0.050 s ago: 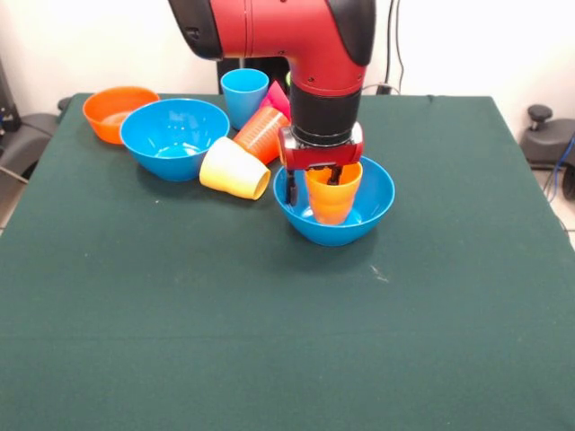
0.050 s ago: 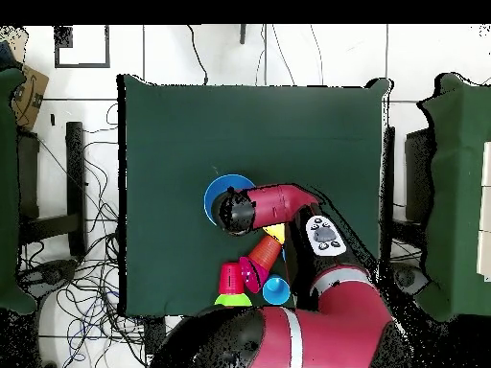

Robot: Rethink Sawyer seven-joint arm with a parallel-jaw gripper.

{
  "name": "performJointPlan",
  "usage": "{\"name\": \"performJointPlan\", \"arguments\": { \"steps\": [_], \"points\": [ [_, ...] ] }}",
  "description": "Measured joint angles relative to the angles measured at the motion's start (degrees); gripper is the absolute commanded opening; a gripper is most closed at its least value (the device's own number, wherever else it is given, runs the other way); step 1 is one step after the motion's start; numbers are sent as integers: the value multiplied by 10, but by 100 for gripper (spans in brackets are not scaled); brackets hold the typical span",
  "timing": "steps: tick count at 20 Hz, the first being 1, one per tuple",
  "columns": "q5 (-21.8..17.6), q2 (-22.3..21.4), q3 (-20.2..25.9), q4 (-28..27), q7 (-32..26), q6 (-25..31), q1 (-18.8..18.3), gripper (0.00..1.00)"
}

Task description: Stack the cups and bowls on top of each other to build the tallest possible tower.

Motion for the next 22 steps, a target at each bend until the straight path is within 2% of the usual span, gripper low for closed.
{"name": "performJointPlan", "arguments": {
  "steps": [9, 22],
  "points": [
    [0, -11, 0, 1, 0, 0, 0, 100],
    [1, -96, 1, 17, 0, 0, -8, 100]
  ]
}}
